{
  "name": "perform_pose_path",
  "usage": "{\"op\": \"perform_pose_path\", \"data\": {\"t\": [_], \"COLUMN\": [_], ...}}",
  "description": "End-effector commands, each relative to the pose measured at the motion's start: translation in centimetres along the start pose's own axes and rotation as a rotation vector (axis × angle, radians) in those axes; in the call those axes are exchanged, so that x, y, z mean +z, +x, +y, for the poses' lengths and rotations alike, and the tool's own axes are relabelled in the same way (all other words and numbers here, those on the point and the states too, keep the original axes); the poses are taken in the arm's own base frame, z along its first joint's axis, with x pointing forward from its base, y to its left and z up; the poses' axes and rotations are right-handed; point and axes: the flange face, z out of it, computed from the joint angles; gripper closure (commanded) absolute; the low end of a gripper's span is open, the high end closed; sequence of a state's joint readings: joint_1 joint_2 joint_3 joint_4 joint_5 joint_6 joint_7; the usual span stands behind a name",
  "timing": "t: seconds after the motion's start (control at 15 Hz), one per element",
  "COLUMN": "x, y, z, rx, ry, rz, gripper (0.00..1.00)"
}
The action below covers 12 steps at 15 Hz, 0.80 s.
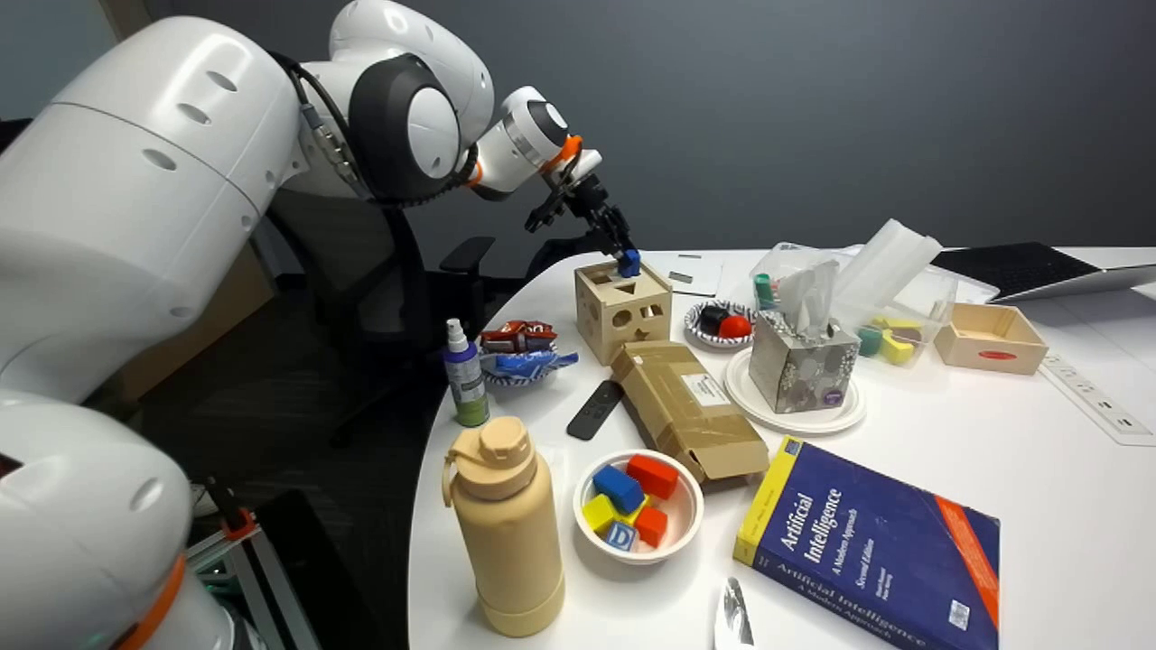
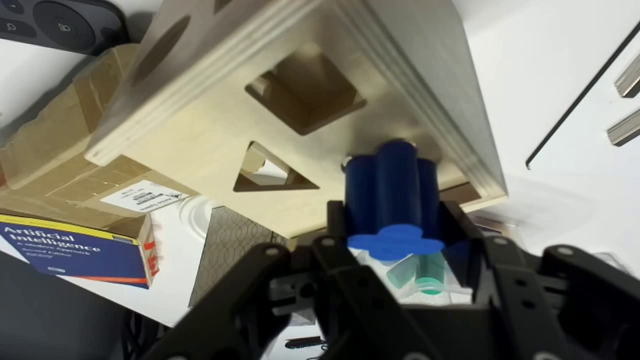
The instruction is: Put the blue cube into the cube-shaped object
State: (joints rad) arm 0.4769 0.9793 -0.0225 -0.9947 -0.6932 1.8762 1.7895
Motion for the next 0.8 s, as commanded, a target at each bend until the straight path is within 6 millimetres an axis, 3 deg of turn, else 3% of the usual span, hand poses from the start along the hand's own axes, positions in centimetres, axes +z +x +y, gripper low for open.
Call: {"op": "perform_pose_path", "data": {"t": [0.0, 0.6, 0.67, 0.73], "x": [0.8, 1.8, 1.7, 1.6], "y": [-0.7, -1.3, -1.2, -1.1], "z": [-0.6, -0.6, -0.6, -0.6], "rx": [0.031, 0.037, 0.041, 0.042], "ry": [-0.028, -0.059, -0.061, -0.060], "rz": [-0.018, -0.028, -0.029, -0.032], "gripper": [0.76, 0.76, 0.26, 0.25]}}
